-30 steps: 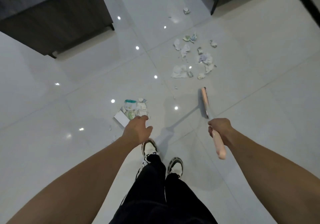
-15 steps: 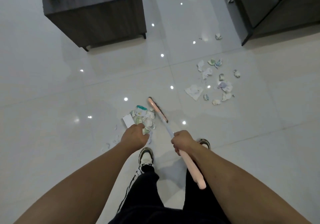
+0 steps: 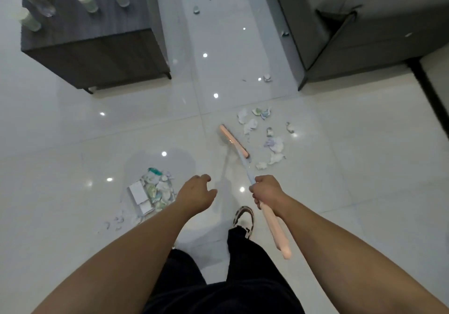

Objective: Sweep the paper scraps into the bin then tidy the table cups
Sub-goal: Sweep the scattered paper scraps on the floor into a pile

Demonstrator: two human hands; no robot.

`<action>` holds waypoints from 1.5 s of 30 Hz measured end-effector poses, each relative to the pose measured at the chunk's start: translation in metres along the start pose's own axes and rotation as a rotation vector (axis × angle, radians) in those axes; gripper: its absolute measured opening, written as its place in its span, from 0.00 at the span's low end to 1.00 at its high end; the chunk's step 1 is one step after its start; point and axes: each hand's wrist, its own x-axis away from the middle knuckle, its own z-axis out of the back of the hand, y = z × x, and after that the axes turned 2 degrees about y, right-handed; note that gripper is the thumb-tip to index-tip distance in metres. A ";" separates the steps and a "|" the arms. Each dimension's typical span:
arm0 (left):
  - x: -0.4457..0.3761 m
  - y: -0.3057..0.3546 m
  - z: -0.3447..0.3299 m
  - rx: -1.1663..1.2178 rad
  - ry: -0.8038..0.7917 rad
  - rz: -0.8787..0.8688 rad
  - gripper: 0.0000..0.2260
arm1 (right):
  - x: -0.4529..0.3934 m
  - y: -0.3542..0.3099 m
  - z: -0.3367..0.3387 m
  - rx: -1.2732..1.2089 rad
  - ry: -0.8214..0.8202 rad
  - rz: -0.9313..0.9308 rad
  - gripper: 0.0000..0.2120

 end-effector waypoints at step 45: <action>0.020 -0.087 -0.009 0.208 0.075 0.286 0.23 | 0.014 0.001 -0.103 0.142 -0.274 -0.099 0.07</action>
